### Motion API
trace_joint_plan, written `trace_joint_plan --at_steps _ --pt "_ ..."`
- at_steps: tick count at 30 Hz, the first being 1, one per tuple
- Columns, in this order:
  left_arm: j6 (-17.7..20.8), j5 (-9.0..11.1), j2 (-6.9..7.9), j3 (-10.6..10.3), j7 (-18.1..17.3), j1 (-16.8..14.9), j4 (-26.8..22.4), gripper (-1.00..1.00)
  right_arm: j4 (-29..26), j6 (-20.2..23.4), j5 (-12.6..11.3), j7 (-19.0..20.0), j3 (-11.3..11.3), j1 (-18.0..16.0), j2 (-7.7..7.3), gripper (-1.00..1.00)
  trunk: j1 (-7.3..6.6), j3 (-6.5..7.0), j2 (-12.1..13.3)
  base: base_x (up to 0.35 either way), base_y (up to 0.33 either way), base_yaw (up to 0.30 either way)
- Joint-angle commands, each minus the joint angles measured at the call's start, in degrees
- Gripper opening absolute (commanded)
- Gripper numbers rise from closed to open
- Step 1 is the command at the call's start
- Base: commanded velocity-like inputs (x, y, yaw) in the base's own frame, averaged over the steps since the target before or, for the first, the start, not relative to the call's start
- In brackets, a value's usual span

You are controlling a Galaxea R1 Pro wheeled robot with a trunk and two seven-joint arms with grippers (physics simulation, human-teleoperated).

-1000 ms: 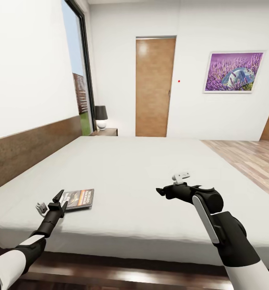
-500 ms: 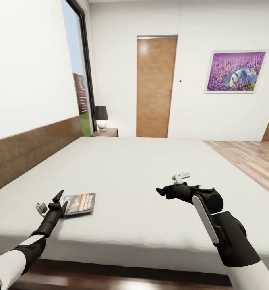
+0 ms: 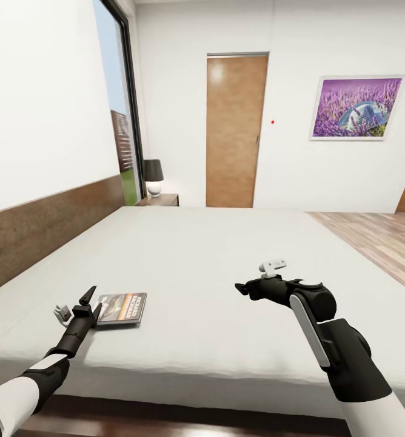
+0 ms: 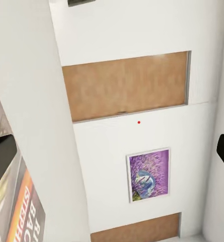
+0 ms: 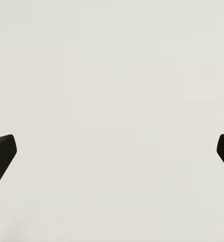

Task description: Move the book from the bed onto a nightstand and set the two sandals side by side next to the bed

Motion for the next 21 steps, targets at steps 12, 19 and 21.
trace_joint_plan --at_steps 12,19,21 --pt "0.6 0.6 0.02 -0.3 -0.2 0.0 0.0 1.00 0.0 0.2 -0.1 0.0 0.0 0.0 -0.04 1.00 -0.01 -0.06 0.0 0.005 0.003 0.000" --pt "0.6 0.6 0.04 -0.3 -0.2 0.0 0.0 1.00 0.0 0.2 -0.1 0.0 0.0 0.0 -0.04 1.00 -0.01 -0.06 0.0 0.068 0.000 0.000" --pt "0.6 0.6 0.03 -0.3 -0.2 0.0 0.0 1.00 0.0 0.2 -0.1 0.0 0.0 0.0 -0.04 1.00 -0.01 -0.06 0.0 0.037 0.000 0.000"
